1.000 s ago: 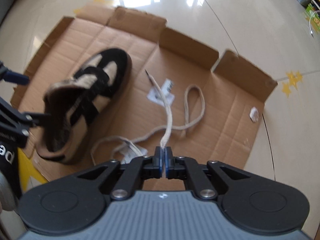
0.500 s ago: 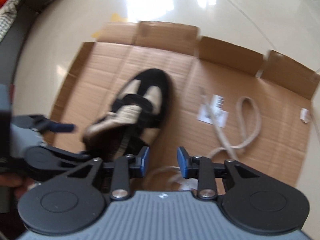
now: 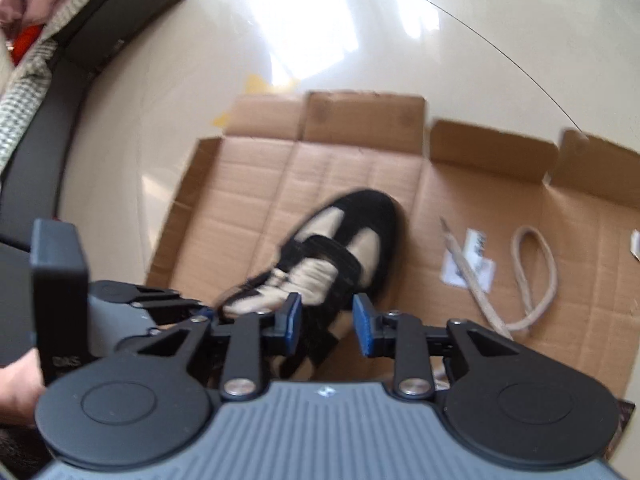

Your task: Lace up shoes with both hands

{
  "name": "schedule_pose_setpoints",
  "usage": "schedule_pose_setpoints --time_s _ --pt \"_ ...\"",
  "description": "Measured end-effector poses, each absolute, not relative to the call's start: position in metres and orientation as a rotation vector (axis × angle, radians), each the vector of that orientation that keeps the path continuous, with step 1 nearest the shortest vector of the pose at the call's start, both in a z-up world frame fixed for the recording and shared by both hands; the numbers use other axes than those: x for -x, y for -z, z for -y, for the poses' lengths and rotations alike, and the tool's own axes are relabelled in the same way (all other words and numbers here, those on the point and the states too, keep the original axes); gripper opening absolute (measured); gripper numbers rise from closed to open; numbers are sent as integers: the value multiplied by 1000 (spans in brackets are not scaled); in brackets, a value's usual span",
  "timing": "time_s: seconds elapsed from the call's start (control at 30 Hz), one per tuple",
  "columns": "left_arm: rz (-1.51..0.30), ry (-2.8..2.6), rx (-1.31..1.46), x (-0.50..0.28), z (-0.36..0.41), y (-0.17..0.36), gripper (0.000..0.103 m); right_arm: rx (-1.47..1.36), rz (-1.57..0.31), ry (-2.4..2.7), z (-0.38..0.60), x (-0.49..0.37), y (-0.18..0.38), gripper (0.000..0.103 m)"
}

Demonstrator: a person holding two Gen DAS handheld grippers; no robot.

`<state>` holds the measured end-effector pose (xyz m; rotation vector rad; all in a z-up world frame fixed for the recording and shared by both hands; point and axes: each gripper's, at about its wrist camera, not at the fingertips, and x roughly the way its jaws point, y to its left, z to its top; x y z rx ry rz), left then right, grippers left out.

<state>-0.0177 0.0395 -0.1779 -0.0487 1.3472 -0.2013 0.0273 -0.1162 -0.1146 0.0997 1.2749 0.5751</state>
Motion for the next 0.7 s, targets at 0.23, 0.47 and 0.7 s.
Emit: schedule_pose_setpoints --time_s 0.23,0.47,0.7 --pt "-1357 219 52 21 -45 178 13 85 -1324 -643 70 -22 133 5" --pt "-1368 237 29 24 -47 177 17 160 -1341 -641 49 -20 165 1" --pt "-1345 257 -34 25 -42 172 24 177 -1340 -650 40 -28 188 0"
